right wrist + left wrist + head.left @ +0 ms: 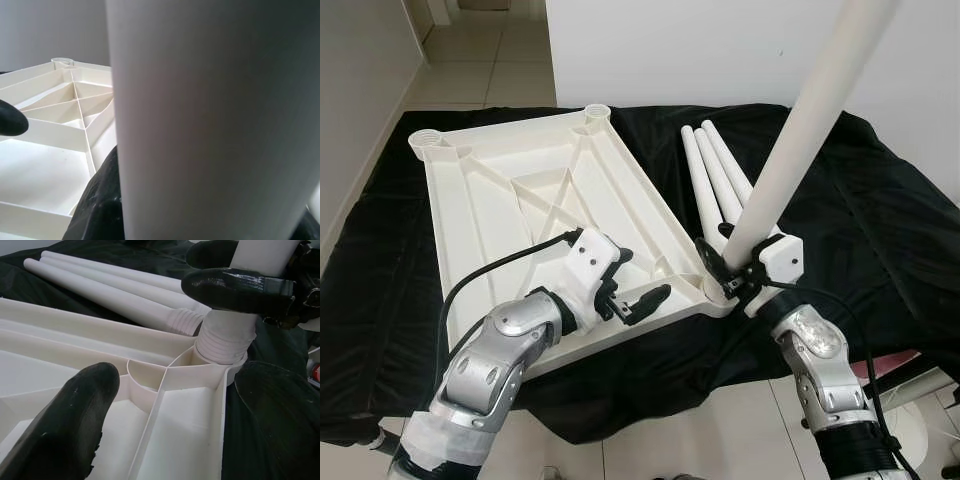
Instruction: Building children table
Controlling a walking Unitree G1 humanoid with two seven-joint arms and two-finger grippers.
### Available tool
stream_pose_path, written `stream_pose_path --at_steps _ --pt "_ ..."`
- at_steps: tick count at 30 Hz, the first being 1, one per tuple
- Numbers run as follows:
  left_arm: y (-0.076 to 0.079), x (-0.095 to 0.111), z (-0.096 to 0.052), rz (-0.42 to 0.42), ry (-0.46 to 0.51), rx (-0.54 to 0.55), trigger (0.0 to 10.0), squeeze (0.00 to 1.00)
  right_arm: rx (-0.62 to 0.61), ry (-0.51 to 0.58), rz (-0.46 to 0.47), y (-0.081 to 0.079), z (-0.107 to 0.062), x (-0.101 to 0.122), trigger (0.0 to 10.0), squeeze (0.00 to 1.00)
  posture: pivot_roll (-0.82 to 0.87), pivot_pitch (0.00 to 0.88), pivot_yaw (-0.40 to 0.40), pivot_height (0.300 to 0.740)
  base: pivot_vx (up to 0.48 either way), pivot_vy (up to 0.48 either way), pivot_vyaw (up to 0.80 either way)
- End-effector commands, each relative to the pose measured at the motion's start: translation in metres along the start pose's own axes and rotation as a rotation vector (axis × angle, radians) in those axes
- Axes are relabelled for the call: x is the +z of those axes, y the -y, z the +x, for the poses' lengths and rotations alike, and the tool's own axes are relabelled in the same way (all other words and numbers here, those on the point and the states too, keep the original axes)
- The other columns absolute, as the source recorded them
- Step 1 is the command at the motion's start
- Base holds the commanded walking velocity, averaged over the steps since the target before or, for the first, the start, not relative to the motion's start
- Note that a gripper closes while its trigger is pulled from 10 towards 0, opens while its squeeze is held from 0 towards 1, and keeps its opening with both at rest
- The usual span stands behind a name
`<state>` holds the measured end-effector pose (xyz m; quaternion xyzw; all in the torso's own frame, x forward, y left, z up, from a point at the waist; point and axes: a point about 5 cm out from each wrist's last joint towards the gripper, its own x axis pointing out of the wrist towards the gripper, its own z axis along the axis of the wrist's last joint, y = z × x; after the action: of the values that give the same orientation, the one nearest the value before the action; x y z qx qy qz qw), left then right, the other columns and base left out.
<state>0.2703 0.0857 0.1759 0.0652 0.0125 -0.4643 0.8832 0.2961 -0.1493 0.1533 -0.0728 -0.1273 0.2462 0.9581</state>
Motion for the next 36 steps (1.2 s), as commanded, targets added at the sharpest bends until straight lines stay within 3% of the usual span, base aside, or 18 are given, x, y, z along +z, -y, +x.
stream_pose_path --at_steps 1,19,28,31,34,36 --pt "-0.001 0.001 0.0 0.013 -0.01 0.005 10.0 0.0 -0.016 -0.177 0.095 -0.007 -0.009 -0.033 10.0 0.0 0.01 0.081 -0.028 0.74 0.0 0.0 0.0" --pt "-0.003 0.0 -0.002 0.006 -0.019 0.015 10.0 0.0 -0.096 -0.267 0.286 -0.009 -0.01 -0.043 10.0 0.0 0.0 0.106 -0.02 0.74 0.0 0.0 0.0" --pt "-0.004 0.0 -0.002 0.007 -0.019 0.025 10.0 0.0 -0.078 -0.319 0.286 -0.003 -0.011 -0.044 10.0 0.0 0.0 0.108 -0.02 0.74 0.0 0.0 0.0" --pt "-0.004 0.0 -0.002 0.01 -0.018 0.029 10.0 0.0 -0.072 -0.287 0.241 -0.002 -0.011 -0.04 10.0 0.0 0.0 0.11 -0.025 0.74 0.0 0.0 0.0" --pt "-0.005 0.001 -0.003 0.014 -0.014 0.034 10.0 0.0 -0.033 -0.19 0.128 -0.007 -0.011 -0.029 10.0 0.0 0.0 0.11 -0.028 0.74 0.0 0.0 0.0" --pt "-0.006 0.002 -0.003 0.018 -0.012 0.04 10.0 0.0 -0.017 -0.156 0.12 -0.009 -0.011 -0.025 10.0 0.0 0.0 0.11 -0.028 0.74 0.0 0.0 0.0"
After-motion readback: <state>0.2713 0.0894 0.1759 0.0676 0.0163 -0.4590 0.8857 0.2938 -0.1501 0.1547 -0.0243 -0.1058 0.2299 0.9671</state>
